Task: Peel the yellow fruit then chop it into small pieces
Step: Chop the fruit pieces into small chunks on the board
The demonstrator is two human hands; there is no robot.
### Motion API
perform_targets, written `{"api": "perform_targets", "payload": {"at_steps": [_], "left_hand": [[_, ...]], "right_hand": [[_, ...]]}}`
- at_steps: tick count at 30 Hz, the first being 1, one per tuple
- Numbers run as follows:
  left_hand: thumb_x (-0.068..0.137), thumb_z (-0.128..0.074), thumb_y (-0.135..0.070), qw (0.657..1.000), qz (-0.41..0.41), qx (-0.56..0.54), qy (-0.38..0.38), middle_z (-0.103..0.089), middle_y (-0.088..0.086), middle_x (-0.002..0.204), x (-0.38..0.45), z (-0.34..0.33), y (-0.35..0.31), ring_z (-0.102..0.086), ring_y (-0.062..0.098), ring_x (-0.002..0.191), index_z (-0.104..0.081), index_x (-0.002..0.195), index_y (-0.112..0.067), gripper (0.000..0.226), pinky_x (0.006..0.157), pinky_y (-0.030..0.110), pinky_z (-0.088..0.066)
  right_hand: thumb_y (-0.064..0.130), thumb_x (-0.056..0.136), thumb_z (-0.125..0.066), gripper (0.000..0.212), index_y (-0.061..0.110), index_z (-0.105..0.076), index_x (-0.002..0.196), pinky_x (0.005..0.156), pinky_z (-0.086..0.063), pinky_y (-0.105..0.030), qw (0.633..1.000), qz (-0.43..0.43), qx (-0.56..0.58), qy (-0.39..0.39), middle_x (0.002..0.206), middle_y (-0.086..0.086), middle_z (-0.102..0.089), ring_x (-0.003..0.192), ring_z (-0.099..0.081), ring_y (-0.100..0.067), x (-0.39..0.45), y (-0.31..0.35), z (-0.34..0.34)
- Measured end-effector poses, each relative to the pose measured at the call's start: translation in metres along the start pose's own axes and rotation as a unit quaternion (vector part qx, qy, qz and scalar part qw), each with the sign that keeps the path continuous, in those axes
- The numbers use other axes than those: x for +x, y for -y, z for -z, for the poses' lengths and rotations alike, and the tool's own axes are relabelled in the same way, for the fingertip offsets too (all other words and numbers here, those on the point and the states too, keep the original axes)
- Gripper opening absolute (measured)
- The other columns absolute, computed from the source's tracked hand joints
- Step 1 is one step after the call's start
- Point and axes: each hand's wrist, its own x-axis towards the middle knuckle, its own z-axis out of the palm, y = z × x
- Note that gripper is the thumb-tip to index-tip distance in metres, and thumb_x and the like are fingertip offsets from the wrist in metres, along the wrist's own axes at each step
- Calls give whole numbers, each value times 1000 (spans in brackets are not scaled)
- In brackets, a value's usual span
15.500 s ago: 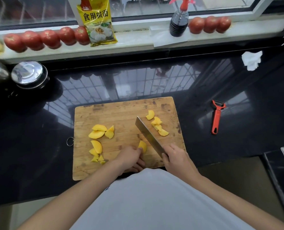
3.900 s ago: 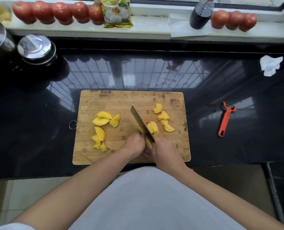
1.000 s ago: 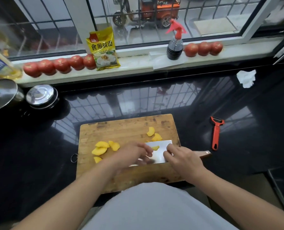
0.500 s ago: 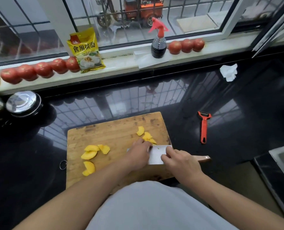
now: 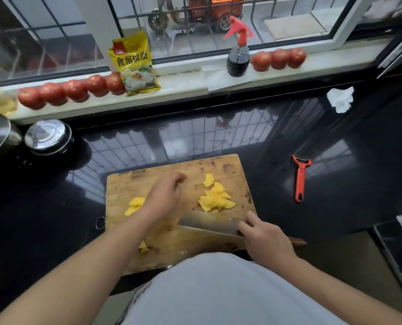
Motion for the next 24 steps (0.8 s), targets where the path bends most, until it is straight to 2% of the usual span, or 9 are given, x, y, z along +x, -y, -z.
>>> {"api": "perform_targets", "payload": {"at_steps": [2, 5, 7, 10, 14, 17, 20, 22, 24], "left_hand": [[98, -59, -14, 986, 2, 158, 51, -57, 1, 140, -2, 25, 37, -47, 25, 134, -59, 140, -24, 44, 113, 40, -39], [99, -59, -32, 909, -40, 367, 193, -50, -3, 147, -8, 42, 63, -39, 26, 139, -48, 149, -33, 51, 117, 46, -31], [102, -51, -28, 877, -78, 428, 203, -55, -2, 143, -5, 39, 65, -45, 26, 134, -49, 146, -32, 44, 115, 45, -32], [104, -45, -27, 877, -102, 439, 165, -65, 0, 131, 0, 31, 60, -52, 25, 124, -58, 132, -28, 31, 112, 44, -34], [101, -53, -34, 927, -66, 326, 175, -70, 6, 117, -17, 4, 42, -60, 29, 114, -67, 113, -22, 22, 101, 41, -41], [98, -62, -36, 976, 67, 110, 174, -74, 3, 96, -42, -22, 35, -66, 26, 93, -70, 95, -20, 18, 83, 39, -53], [102, -61, -29, 968, 183, -75, 156, -75, 2, 80, -64, -40, 27, -68, 24, 80, -72, 80, -18, 27, 76, 35, -53], [105, -55, -25, 956, 231, -130, 128, -78, 5, 80, -75, -48, 22, -71, 25, 79, -77, 82, -12, 34, 79, 35, -55], [105, -53, -21, 943, 276, -166, 87, -79, 7, 79, -80, -55, 22, -69, 20, 69, -79, 83, -8, 36, 74, 33, -56]], "right_hand": [[12, 84, -77, 23, 25, -68, 101, 53, -50, -24, 997, -54, 59, 9, 99, 10, -54, 59, -54, -11, 1, 3, -3], [18, 92, -71, 15, 29, -69, 101, 65, -54, -29, 979, -134, 152, 10, 94, 19, -51, 75, -57, -7, 5, 11, -5], [18, 93, -72, 12, 29, -70, 99, 67, -55, -32, 968, -171, 185, 2, 89, 18, -52, 78, -56, -6, 7, 16, -7], [20, 94, -72, 10, 26, -73, 100, 66, -54, -30, 956, -210, 207, -3, 89, 16, -54, 80, -56, -6, 11, 20, -6], [21, 95, -72, 7, 25, -73, 99, 61, -44, -17, 947, -235, 219, -12, 88, 15, -55, 79, -56, -4, 15, 23, -2], [19, 94, -71, 5, 23, -72, 97, 61, -41, -17, 944, -236, 229, -7, 87, 13, -55, 79, -55, -5, 14, 27, -2], [17, 95, -70, 7, 22, -70, 99, 69, -49, -24, 947, -217, 233, 32, 92, 9, -58, 85, -56, -9, 15, 31, -4], [17, 96, -67, 8, 23, -70, 101, 74, -51, -26, 949, -201, 236, 58, 95, 9, -59, 89, -56, -7, 17, 33, -6], [19, 98, -65, 9, 25, -70, 102, 79, -53, -31, 950, -196, 230, 80, 97, 11, -59, 91, -56, -8, 20, 34, -6]]}}
